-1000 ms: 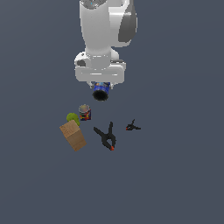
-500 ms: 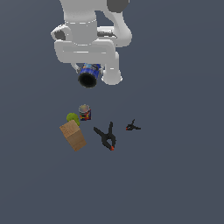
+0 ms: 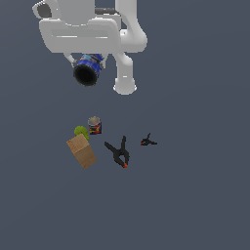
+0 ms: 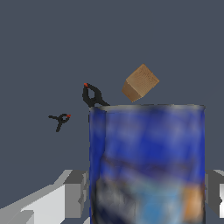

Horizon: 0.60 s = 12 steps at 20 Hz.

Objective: Pick up a designated object from a clutter of objects.

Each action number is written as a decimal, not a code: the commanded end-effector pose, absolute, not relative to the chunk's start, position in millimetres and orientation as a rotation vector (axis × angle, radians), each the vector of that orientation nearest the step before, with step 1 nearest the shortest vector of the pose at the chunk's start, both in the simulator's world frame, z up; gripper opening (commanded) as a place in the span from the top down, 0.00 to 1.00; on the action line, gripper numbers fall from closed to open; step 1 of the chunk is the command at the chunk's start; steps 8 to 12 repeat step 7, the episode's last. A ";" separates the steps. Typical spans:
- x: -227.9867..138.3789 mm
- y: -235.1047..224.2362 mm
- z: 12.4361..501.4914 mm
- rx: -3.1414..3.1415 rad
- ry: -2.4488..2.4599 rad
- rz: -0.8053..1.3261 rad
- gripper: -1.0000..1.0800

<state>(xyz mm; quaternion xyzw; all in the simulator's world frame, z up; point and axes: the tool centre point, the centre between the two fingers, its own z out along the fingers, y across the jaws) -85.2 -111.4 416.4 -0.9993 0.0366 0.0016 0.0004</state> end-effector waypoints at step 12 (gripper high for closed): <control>-81.0 -117.6 432.5 -3.139 0.114 0.000 1.00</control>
